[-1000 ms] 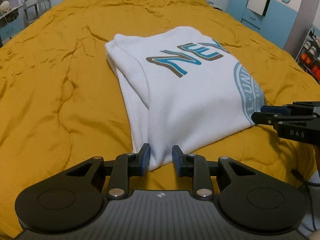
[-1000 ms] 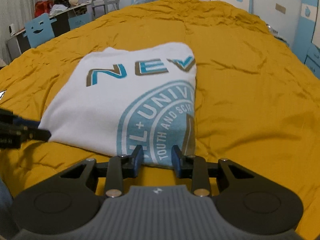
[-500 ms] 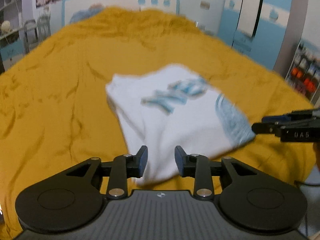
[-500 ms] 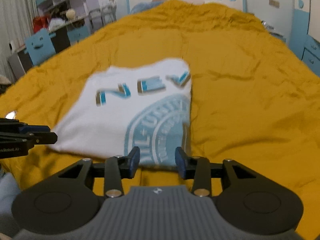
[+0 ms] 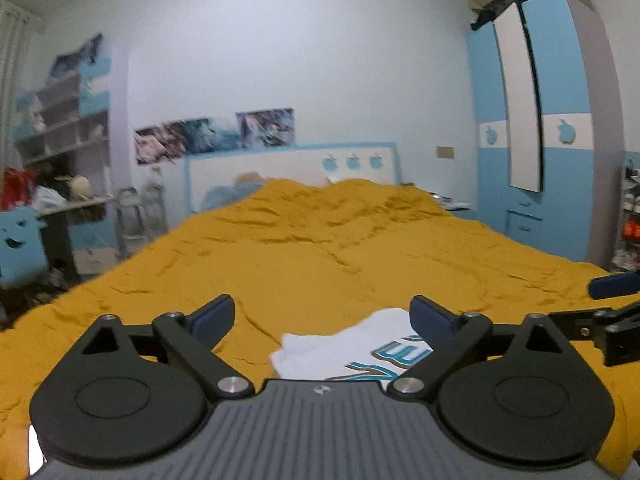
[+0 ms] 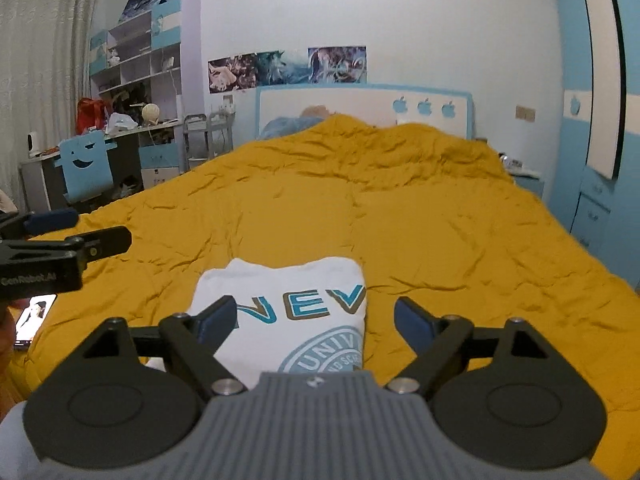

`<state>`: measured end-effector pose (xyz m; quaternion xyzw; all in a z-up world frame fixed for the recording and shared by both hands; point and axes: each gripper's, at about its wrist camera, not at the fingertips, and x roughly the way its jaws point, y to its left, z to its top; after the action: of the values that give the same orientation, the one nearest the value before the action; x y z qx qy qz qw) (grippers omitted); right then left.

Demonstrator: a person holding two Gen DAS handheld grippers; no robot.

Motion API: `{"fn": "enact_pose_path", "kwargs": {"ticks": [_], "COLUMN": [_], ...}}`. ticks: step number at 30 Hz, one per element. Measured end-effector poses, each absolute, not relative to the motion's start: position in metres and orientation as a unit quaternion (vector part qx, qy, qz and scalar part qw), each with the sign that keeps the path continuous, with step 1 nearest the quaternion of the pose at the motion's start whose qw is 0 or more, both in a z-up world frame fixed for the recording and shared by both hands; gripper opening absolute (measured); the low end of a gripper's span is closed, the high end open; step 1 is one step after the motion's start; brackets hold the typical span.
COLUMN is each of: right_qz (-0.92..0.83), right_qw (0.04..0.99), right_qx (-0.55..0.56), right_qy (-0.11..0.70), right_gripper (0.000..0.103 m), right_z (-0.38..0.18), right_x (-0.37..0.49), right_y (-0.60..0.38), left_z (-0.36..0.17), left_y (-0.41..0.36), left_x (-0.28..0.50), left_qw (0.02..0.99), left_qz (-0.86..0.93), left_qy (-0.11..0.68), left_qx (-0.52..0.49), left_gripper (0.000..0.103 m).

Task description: Fold small clothes

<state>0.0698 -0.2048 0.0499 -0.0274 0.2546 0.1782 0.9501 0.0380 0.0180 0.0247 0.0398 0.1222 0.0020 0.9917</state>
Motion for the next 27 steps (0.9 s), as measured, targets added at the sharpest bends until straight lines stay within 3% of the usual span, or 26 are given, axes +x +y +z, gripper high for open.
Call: {"fn": "enact_pose_path", "kwargs": {"ticks": [9,19,27], "right_qz": [0.179,0.167,0.149], "right_qw": [0.948,0.928,0.915], "right_qx": [-0.029,-0.031,-0.028], "right_qy": [0.261,0.331,0.374], "right_gripper": [0.082,0.082,0.082], "right_z": [0.050,0.014,-0.005], "right_x": [0.023,0.016,0.027], "right_y": [-0.202,-0.189,-0.192], "left_z": [0.019,-0.021,-0.027], "left_y": [0.014,0.015,0.011], "left_x": [0.023,0.018,0.015], "left_qw": [0.984,0.957,0.950], "left_qz": [0.009,0.004,0.003], "left_qy": [0.179,0.290,0.313], "left_qx": [0.017,0.005,0.011], "left_gripper": [0.103,0.103,0.103]}}
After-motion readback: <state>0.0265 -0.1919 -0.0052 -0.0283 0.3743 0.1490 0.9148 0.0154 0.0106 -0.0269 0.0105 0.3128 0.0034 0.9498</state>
